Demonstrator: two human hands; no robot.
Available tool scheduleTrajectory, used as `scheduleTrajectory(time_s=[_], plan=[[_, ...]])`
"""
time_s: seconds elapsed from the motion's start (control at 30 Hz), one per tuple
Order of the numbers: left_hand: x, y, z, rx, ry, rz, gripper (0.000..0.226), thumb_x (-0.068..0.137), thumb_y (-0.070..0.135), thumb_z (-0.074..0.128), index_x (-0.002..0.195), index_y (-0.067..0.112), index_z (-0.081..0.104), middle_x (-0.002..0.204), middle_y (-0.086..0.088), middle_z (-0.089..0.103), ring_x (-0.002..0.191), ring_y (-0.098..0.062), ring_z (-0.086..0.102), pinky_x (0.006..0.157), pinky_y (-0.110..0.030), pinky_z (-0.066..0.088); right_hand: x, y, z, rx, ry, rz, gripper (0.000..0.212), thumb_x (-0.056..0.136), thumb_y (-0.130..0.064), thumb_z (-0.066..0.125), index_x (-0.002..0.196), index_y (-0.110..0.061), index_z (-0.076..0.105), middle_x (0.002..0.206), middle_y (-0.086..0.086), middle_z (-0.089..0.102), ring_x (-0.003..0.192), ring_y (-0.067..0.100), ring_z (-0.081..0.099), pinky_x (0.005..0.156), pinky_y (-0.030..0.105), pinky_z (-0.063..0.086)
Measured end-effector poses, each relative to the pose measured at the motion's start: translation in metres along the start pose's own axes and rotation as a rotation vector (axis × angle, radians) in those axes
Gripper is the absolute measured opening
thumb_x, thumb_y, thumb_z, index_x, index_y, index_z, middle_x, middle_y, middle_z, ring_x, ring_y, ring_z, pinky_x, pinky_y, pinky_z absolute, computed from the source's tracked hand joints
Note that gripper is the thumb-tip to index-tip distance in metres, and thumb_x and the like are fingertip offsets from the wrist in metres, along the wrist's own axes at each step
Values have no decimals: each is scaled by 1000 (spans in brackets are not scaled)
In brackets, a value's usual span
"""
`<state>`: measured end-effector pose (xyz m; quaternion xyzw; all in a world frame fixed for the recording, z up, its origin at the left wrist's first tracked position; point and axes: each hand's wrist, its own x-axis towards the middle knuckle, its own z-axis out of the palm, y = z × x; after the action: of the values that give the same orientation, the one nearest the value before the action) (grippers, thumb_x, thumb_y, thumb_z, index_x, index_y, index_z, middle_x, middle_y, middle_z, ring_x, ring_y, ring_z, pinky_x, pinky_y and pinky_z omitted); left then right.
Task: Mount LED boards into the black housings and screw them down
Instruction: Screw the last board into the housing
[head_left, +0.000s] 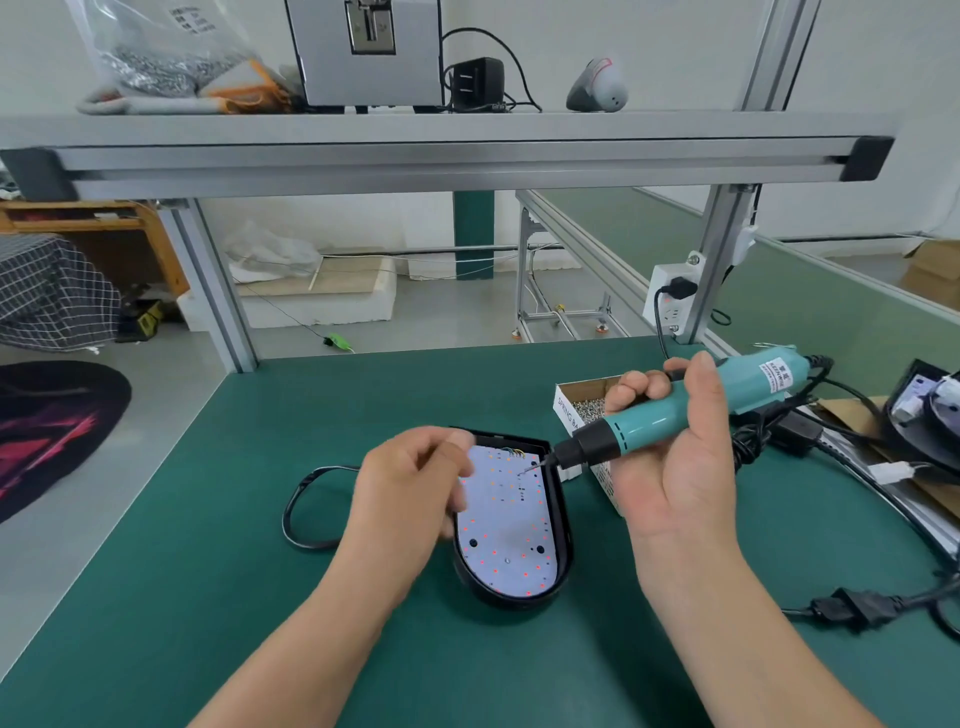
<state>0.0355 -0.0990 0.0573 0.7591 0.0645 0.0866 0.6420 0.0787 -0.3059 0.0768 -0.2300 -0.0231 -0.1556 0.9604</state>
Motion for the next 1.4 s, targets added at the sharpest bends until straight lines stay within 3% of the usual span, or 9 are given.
scheduleTrajectory(time_s=[0.1, 0.23, 0.33, 0.43, 0.53, 0.63, 0.83, 1.03, 1.4], plan=[[15, -12, -10, 270, 149, 26, 20, 94, 53, 67, 97, 34, 73, 72, 17, 67, 61, -7, 61, 63, -30, 49, 9, -4, -6, -21, 21, -38, 20, 98, -28, 73, 99, -13, 60, 75, 1, 52, 74, 18, 58, 74, 30, 55], [17, -18, -9, 360, -5, -141, 58, 74, 77, 64, 110, 33, 66, 75, 11, 60, 70, -13, 63, 66, -41, 60, 19, -3, -17, -82, 75, -82, 20, 97, -20, 74, 104, -11, 57, 76, 2, 54, 75, 18, 59, 76, 31, 55], [15, -16, -3, 372, -91, -135, 52, 67, 66, 67, 98, 25, 68, 67, 7, 57, 63, -19, 62, 67, -52, 65, 23, 1, -22, -138, 101, -116, 18, 98, -17, 73, 101, -11, 56, 75, 3, 54, 74, 19, 60, 77, 32, 55], [13, -17, 3, 390, -175, -110, 45, 67, 44, 66, 99, 13, 71, 82, -3, 76, 72, -31, 72, 69, -56, 63, 27, 4, -25, -209, 84, -139, 16, 98, -16, 72, 95, -14, 57, 75, 3, 53, 74, 19, 60, 80, 34, 54], [11, -20, 5, 361, -186, -107, 36, 70, 29, 62, 99, 10, 70, 93, -10, 77, 72, -27, 68, 77, -56, 61, 29, 9, -26, -256, 57, -146, 16, 98, -16, 72, 97, -15, 56, 75, 4, 52, 74, 20, 57, 77, 34, 54], [12, -24, 6, 329, -184, -107, 33, 71, 22, 61, 99, 6, 68, 95, -14, 76, 71, -19, 59, 68, -43, 55, 30, 13, -26, -284, 37, -149, 16, 95, -15, 73, 98, -15, 58, 76, 4, 52, 74, 21, 57, 77, 34, 54], [14, -27, 8, 331, -170, -86, 25, 74, 18, 62, 97, 11, 68, 87, -6, 77, 76, -30, 71, 72, -50, 62, 32, 15, -29, -318, 18, -152, 12, 97, -12, 72, 93, -17, 61, 76, 4, 52, 74, 22, 57, 79, 35, 54], [15, -29, 9, 328, -155, -72, 27, 72, 19, 62, 97, 12, 67, 89, -8, 77, 70, -23, 65, 69, -49, 60, 33, 19, -31, -365, -4, -166, 13, 99, -10, 69, 93, -16, 59, 74, 4, 51, 75, 22, 57, 79, 35, 53], [17, -33, 11, 313, -149, -57, 24, 73, 16, 62, 96, 10, 65, 85, -9, 75, 64, -17, 59, 61, -33, 51, 30, 22, -25, -482, -213, -185, 12, 93, -17, 73, 86, -23, 65, 75, 1, 56, 71, 22, 56, 76, 34, 54]])
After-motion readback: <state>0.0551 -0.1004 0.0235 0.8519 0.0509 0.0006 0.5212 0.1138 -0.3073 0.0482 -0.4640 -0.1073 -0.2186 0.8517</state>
